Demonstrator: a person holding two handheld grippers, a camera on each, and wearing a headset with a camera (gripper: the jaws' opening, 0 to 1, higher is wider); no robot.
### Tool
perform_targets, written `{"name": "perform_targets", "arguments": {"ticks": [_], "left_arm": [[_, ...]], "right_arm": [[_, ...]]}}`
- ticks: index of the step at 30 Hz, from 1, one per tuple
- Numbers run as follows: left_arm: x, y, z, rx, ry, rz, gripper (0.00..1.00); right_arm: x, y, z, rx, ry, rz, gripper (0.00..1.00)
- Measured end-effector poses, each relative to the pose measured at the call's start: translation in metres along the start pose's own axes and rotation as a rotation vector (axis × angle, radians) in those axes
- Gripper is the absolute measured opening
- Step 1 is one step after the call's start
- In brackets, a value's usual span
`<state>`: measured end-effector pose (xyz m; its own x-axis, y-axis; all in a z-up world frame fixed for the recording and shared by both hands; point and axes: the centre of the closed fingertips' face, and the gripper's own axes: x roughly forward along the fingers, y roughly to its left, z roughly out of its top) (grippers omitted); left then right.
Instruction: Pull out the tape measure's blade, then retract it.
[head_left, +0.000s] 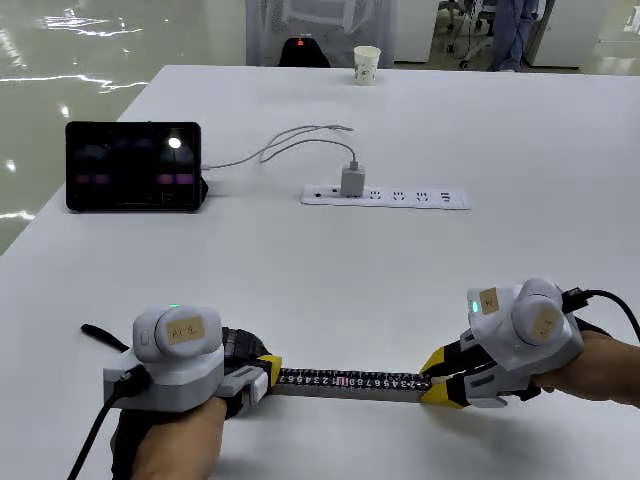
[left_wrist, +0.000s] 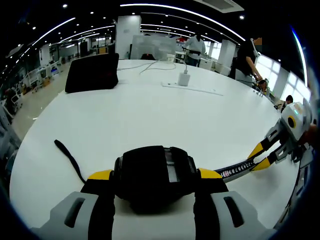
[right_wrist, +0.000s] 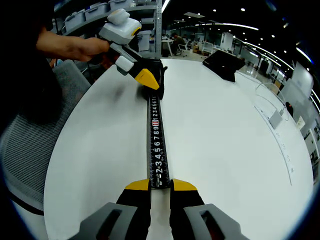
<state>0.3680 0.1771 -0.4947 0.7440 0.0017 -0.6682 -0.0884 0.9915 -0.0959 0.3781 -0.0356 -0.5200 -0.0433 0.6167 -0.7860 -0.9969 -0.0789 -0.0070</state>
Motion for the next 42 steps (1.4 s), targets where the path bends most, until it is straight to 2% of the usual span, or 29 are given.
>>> {"name": "perform_targets", "arguments": {"ticks": [42], "left_arm": [[0.0,0.0,0.0,-0.006,0.008,-0.014,0.59]], "right_arm": [[0.023,0.003,0.029,0.01,-0.033,0.013,0.1]]}}
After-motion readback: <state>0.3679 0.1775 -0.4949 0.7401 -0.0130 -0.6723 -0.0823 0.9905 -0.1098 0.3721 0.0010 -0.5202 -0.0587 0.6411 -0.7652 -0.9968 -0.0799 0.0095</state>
